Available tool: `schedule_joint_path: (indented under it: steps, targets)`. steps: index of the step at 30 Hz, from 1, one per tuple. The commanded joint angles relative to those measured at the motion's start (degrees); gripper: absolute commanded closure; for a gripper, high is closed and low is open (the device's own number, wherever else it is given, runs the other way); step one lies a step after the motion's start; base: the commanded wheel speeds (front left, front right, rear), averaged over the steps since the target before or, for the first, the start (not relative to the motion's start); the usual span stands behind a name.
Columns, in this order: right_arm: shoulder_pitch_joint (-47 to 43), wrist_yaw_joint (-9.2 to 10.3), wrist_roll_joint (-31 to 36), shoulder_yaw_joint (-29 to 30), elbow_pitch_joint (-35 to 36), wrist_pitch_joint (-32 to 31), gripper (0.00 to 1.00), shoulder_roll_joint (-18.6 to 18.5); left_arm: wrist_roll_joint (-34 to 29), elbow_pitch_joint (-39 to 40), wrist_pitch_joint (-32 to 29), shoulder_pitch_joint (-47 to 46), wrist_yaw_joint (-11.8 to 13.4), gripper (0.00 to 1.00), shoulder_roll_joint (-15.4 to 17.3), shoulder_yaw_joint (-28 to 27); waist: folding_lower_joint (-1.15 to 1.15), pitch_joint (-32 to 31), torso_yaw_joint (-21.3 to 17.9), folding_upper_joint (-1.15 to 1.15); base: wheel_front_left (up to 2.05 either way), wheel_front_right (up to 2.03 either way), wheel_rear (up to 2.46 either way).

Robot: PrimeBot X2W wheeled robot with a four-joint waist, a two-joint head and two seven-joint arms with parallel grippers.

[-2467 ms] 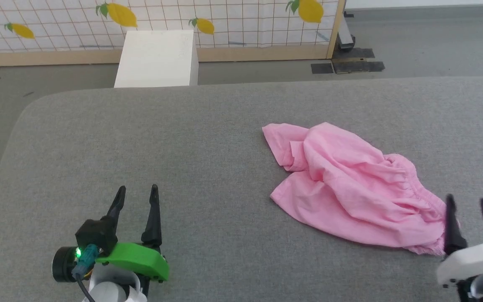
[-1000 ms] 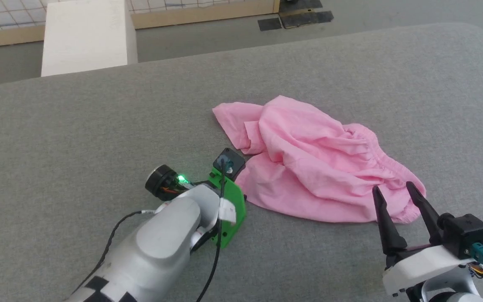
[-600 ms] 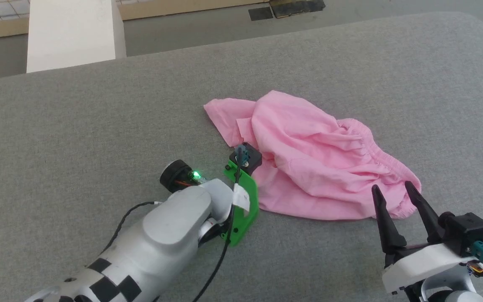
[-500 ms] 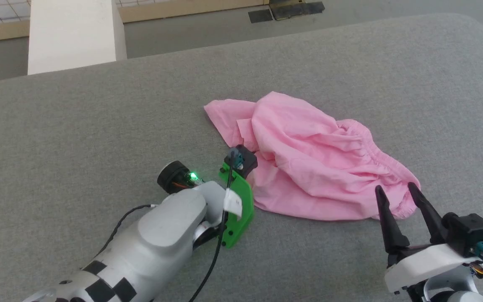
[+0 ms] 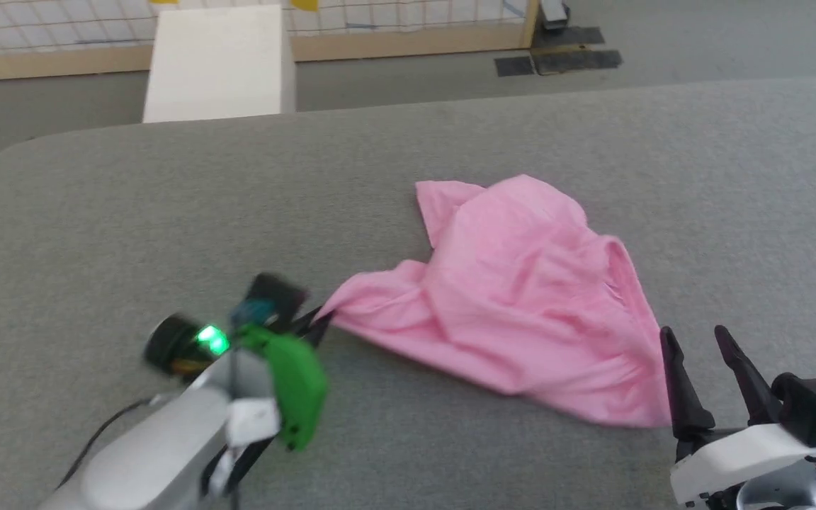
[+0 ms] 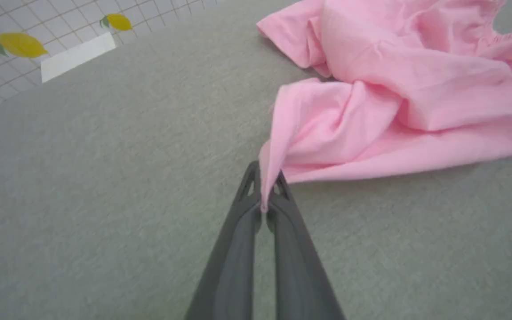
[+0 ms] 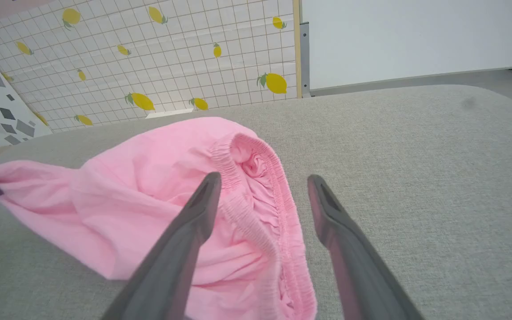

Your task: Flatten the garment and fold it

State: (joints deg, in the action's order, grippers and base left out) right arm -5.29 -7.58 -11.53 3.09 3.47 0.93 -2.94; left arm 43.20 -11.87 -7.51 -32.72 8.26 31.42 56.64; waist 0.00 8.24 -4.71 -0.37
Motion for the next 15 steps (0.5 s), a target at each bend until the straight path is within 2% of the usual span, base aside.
schedule_joint_path:
  steps: [1, 5, 7, 9, 11, 13, 14, 15]
  targets:
    - [-0.8, 0.09, -0.3, 0.2, 0.0, -0.2, 0.0, 0.1, 1.3, 2.9, 0.0, 3.2, 2.5, 1.0, 2.6, -1.1, 0.0, -1.2, 2.6, 0.37, 0.0, 0.0, 0.0]
    - [-1.4, 0.09, -0.3, 0.6, 0.0, -0.5, 0.0, 0.1, 5.8, 14.2, -0.2, 14.0, 11.8, 1.0, 10.4, -5.0, 0.0, -1.4, 4.9, 0.37, 0.0, 0.0, 0.0]
    - [-1.5, 0.09, -0.3, 0.8, 0.0, -0.6, 0.0, 0.1, 8.2, 17.6, 0.2, 19.2, 15.6, 1.0, 13.0, -6.5, 0.0, -1.6, 6.0, 0.37, 0.0, 0.0, 0.0]
    - [-1.5, 0.09, -0.2, 0.9, -0.1, -0.8, 0.0, 0.1, 10.9, 19.6, 0.8, 23.9, 18.4, 1.0, 14.4, -7.9, 0.0, -1.9, 6.8, 0.37, 0.0, 0.0, 0.0]
    - [-1.4, 0.09, -0.1, 0.8, -0.1, -1.0, 0.0, 0.1, 13.3, 20.1, 1.1, 27.8, 19.9, 1.0, 15.2, -8.5, 0.0, -2.1, 7.4, 0.37, 0.0, 0.0, 0.0]
    - [-1.4, 0.09, 0.0, 0.6, 0.0, -1.1, 0.0, 0.1, 15.5, 19.6, 2.2, 30.5, 20.0, 1.0, 14.7, -9.2, 0.0, -2.2, 7.8, 0.37, 0.0, 0.0, 0.0]
    - [-1.4, 0.09, 0.0, 0.6, 0.0, -1.2, 0.0, 0.1, 16.1, 19.0, 2.8, 31.2, 19.9, 0.97, 14.3, -9.4, 0.0, -2.3, 7.9, 0.37, 0.0, 0.0, 0.0]
    - [-1.4, 0.09, 0.1, 0.5, 0.0, -1.3, 0.0, 0.1, 16.7, 18.2, 3.4, 31.8, 19.6, 0.51, 13.7, -9.6, 0.0, -2.4, 8.0, 0.37, 0.0, 0.0, 0.0]
